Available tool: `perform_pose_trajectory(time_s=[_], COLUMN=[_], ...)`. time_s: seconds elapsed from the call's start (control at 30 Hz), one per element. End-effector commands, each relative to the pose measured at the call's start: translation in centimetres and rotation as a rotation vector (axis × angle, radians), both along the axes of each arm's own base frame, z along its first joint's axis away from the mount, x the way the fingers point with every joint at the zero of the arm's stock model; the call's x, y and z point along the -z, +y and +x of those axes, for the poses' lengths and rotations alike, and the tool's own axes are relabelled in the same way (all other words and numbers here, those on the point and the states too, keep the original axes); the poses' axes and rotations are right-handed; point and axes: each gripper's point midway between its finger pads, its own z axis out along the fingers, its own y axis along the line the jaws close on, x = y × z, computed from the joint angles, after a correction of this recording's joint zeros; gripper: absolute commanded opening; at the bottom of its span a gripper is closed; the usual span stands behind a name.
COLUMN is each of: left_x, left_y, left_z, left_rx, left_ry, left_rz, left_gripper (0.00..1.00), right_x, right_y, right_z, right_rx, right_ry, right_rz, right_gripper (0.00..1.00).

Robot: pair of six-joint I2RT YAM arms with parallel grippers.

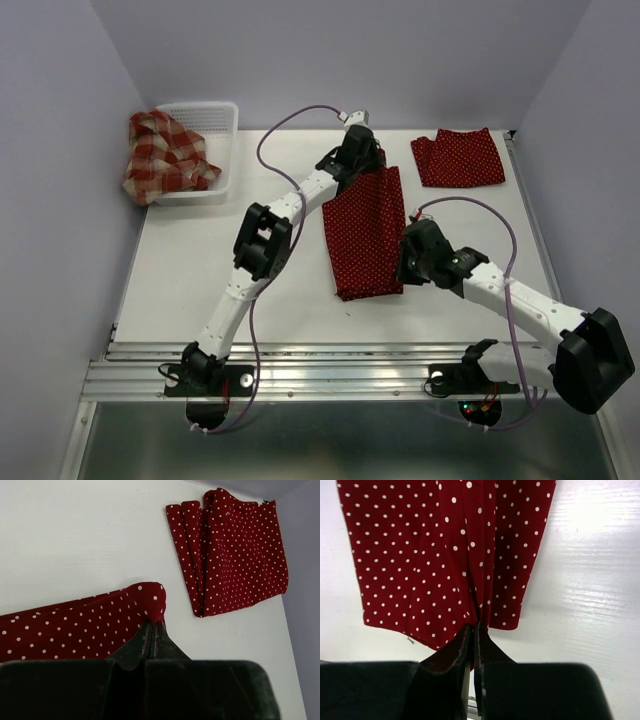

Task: Fold and stack the skirts
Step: Fold the skirt

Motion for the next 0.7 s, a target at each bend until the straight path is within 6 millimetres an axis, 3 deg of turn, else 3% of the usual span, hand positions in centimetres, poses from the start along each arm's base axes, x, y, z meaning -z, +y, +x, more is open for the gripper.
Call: perform_pose_trajectory(time_s=[0.0, 0.3, 0.4, 0.53, 0.6, 0.67], left_x=[-4.9, -2.2, -0.5, 0.1, 0.0, -0.3], left_y=[-1.0, -2.6, -3.1, -3.6, -4.3, -4.7], left_z=[1.2, 1.2, 1.2, 1.1, 0.5, 0.3], left_rx=[0.0, 0.036, 0.047, 0.055, 0.09, 0.103], left_ry=[-0.114, -0.113, -0.1, -0.097, -0.096, -0.105], left_rz=[-0.092, -0.09, -0.082, -0.086, -0.1, -0.111], left_gripper=[0.0, 0.0, 0.08, 0.09, 0.15, 0.4], right_x=[1.3, 3.5, 4.1, 4.5, 4.7, 4.5], right_y=[0.2, 0.1, -0.5, -0.9, -1.1, -1.1], right_z=[-0.4, 0.3, 0.6, 0.8, 0.8, 0.9], right_rx=[-0.03, -0.007, 0.026, 0.056, 0.076, 0.088], right_ry=[0.041, 0.074, 0.084, 0.094, 0.098, 0.094], right_rz=[0.01, 0.024, 0.005, -0.002, -0.006, -0.002], right_gripper=[0.01, 0.01, 0.02, 0.05, 0.1, 0.17])
